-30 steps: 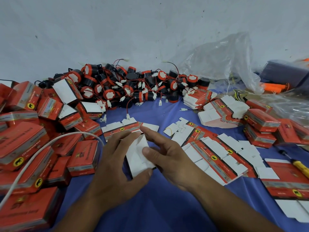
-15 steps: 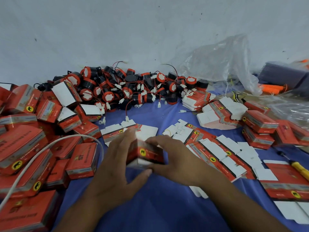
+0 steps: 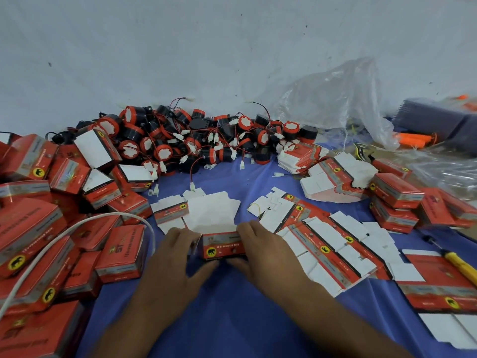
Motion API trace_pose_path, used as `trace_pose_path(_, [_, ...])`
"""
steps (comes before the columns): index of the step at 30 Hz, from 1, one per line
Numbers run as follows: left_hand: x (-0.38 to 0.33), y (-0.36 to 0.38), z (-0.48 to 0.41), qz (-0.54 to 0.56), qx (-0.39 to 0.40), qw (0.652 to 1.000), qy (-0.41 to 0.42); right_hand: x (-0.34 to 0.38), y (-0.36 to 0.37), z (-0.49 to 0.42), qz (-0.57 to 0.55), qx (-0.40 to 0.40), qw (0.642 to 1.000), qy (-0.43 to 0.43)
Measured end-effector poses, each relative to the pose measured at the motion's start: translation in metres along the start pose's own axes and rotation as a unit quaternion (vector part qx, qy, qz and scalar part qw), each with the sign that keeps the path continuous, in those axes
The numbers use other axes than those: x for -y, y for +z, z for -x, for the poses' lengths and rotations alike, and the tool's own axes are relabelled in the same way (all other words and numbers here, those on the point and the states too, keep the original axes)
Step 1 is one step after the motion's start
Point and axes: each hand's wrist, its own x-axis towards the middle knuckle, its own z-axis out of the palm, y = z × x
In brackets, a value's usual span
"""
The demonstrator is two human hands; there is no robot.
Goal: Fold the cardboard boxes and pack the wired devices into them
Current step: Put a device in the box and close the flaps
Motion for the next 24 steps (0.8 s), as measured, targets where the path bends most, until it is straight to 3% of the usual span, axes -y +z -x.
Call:
trace_pose_path(3, [0.001, -0.001, -0.003, 0.146, -0.010, 0.984, -0.101, -0.003, -0.005, 0.000, -0.002, -0.005, 1.000, -0.028])
trace_pose_path(7, [0.006, -0.005, -0.008, 0.200, 0.048, 0.967, -0.153, -0.014, -0.018, -0.008, -0.126, -0.040, 0.991, -0.034])
trace_pose_path(11, [0.007, -0.003, -0.008, 0.190, 0.043, 0.972, -0.129, -0.038, -0.009, -0.057, -0.325, -0.013, 0.943, 0.063])
trace_pose_path(15, [0.015, 0.009, -0.003, 0.149, -0.034, 0.981, -0.116, -0.078, 0.017, -0.140, -0.311, 0.023, 0.934, 0.173])
trace_pose_path(17, [0.018, 0.012, -0.002, 0.134, -0.050, 0.984, -0.109, -0.087, 0.027, -0.175, -0.368, 0.026, 0.907, 0.204])
trace_pose_path(22, [0.020, 0.013, -0.006, 0.145, -0.037, 0.985, -0.085, -0.086, 0.031, -0.225, -0.544, -0.057, 0.789, 0.281])
trace_pose_path(24, [0.019, 0.012, -0.007, 0.142, -0.041, 0.986, -0.076, -0.086, 0.023, -0.224, -0.501, -0.112, 0.813, 0.274])
